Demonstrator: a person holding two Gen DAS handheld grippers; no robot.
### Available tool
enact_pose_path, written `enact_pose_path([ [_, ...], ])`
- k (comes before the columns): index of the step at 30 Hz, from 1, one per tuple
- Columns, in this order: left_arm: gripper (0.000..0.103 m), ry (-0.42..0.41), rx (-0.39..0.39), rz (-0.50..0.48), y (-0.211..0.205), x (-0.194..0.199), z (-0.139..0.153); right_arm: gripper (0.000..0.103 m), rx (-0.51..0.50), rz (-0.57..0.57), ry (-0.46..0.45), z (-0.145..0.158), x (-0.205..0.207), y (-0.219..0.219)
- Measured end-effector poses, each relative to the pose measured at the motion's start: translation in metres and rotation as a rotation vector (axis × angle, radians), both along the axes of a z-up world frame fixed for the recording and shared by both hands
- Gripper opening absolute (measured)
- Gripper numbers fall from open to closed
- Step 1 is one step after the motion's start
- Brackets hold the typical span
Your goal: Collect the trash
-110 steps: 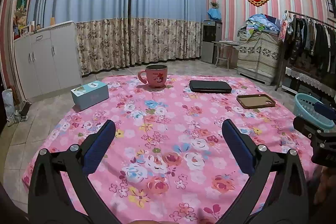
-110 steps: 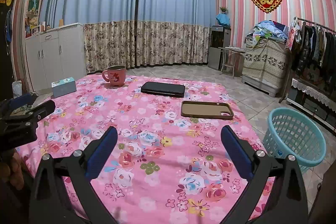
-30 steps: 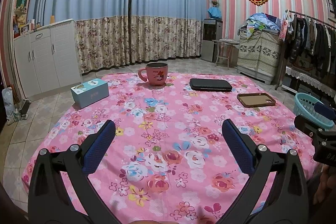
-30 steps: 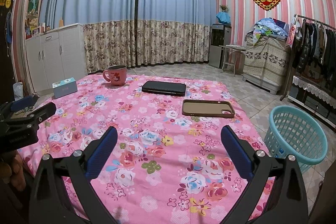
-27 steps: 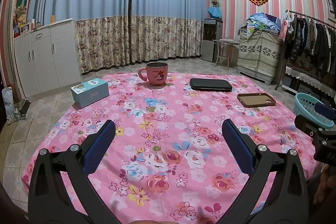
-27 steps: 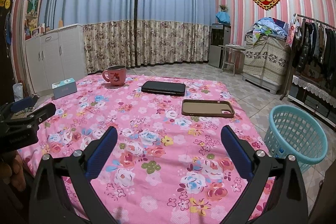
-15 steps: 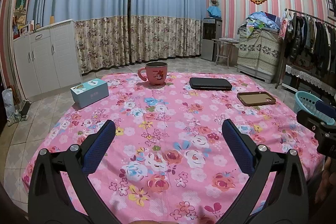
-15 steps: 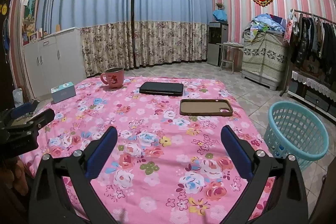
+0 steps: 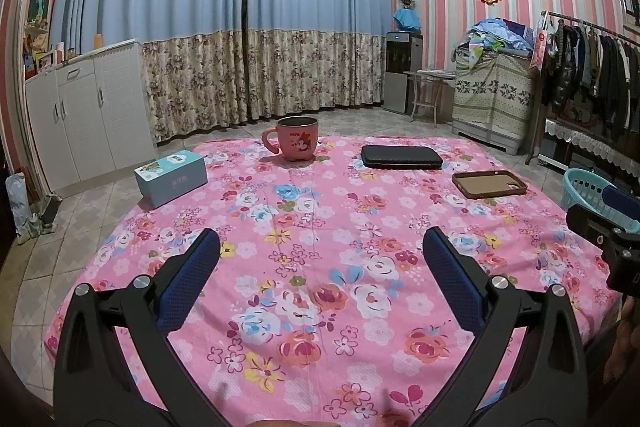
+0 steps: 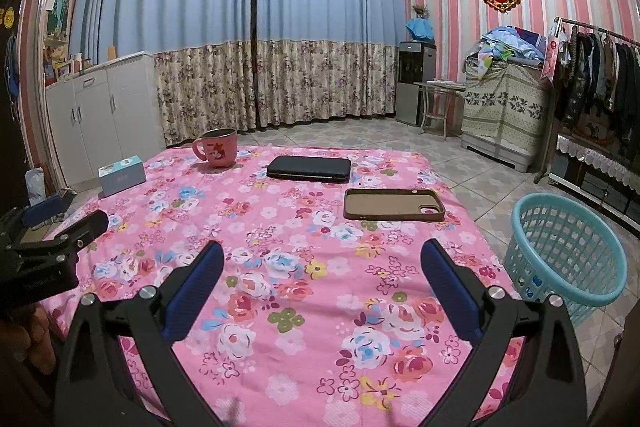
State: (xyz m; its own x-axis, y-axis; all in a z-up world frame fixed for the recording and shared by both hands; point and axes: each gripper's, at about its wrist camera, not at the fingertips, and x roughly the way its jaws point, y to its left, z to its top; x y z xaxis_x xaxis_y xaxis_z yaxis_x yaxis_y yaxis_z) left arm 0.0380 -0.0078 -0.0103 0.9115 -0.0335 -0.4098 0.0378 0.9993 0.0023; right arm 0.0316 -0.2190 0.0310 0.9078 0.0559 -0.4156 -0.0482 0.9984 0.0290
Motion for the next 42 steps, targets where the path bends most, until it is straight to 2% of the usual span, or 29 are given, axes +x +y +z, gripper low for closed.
enact_pose_path([
  [42,0.098,0.008,0.003,-0.006,0.001,-0.0016,-0.0007,0.097,0.005,-0.003,0.002,-0.0009,-0.0014,0.0],
])
